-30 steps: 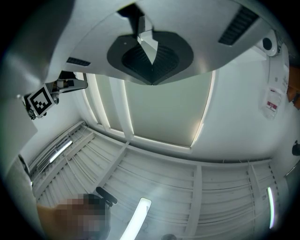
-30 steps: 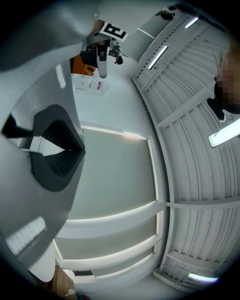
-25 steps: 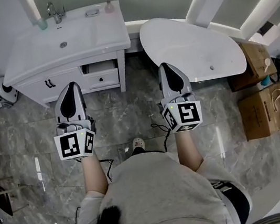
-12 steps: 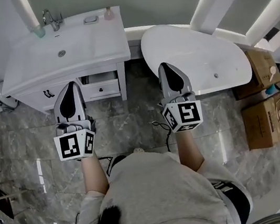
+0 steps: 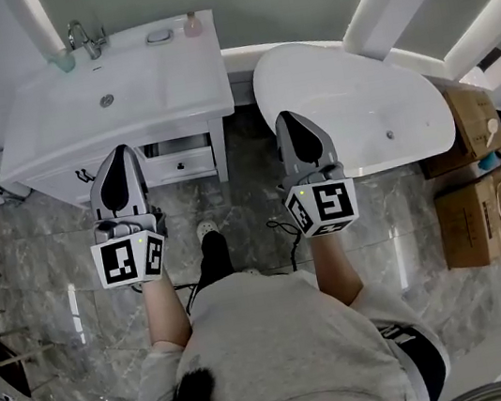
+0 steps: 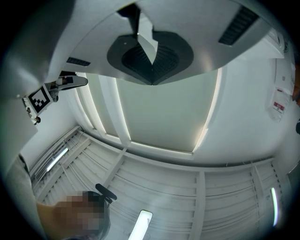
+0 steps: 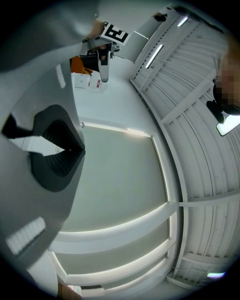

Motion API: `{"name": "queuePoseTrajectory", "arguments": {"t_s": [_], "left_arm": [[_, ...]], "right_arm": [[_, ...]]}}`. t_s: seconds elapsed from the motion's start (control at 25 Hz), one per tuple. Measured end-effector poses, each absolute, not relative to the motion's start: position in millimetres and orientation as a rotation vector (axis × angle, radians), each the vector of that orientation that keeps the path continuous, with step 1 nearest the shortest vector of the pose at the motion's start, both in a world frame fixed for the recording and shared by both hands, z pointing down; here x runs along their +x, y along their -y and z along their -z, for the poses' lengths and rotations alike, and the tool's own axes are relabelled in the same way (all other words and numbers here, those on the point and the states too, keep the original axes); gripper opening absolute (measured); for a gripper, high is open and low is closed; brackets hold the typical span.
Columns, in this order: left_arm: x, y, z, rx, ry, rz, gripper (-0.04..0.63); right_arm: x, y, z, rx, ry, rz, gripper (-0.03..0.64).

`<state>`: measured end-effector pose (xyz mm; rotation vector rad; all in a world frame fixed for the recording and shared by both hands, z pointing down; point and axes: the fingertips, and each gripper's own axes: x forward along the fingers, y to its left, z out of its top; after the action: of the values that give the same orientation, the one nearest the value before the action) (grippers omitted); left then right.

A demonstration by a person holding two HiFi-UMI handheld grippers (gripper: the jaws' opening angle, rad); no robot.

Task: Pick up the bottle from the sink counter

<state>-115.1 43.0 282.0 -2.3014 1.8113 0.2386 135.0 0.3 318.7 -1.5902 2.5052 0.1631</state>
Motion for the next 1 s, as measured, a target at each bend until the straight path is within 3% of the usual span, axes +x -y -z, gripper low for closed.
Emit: {"name": "queuePoseTrajectory", "arguments": {"t_s": [1.0], "left_arm": [[-188.6,168.2,-271.5,-2.386,-1.704,-0.277,0.008]], "right_arm": [[64.1,190.5,-301.2,-1.695,-2.437,-0.220,0.011]]}}
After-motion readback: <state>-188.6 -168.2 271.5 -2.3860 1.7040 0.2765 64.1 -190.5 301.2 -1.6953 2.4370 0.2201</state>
